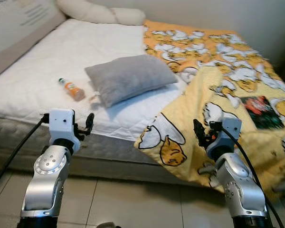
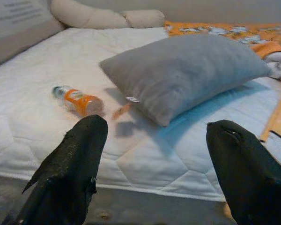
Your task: Clean up the room
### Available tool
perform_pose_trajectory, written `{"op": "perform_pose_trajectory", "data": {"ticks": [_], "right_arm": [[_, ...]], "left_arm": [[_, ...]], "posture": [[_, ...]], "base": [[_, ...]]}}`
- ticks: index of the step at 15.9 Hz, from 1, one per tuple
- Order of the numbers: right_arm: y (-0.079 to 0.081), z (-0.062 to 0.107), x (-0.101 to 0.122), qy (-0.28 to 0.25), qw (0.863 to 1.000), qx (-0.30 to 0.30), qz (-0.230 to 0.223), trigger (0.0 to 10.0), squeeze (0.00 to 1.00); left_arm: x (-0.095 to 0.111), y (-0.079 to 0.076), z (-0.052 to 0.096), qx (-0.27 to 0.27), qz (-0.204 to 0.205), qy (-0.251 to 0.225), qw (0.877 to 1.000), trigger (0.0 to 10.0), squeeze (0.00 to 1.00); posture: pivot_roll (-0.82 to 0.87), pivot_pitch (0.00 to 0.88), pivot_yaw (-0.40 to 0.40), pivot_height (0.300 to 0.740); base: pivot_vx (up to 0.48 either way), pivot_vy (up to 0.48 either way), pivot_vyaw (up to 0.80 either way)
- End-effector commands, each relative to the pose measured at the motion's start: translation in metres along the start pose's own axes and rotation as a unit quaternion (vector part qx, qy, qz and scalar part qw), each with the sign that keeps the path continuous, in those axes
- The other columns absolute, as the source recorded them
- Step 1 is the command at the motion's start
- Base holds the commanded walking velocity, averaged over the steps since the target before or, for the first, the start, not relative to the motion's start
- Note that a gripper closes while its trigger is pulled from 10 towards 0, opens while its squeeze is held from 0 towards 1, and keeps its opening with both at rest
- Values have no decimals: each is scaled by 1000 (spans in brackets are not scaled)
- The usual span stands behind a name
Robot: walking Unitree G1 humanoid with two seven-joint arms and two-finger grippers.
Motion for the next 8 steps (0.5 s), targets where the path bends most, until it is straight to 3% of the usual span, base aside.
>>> {"op": "perform_pose_trajectory", "data": {"ticks": [1,8], "right_arm": [[-2,0,9,-12,1000,3,-6,10000,0],[1,-1,5,-1,1000,12,0,10000,0]], "left_arm": [[-1,-8,-1,-7,7,7,1000,10000,0],[6,-10,-5,-12,-9,-7,1000,10000,0]], "posture": [[88,0,-49,740],[94,0,-48,740]], "base": [[0,0,0],[0,0,0]]}}
Point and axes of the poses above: a point about 5 cm out from each wrist's last joint towards the gripper, its own z axis pointing back from the gripper into the wrist, its own x axis along the axis of the wrist's last joint, y = z × x, the point moved 3 cm from there along -z, pointing out of the wrist towards the gripper, and after that the axes turned 12 degrees about -z, right-handed, at the moved point
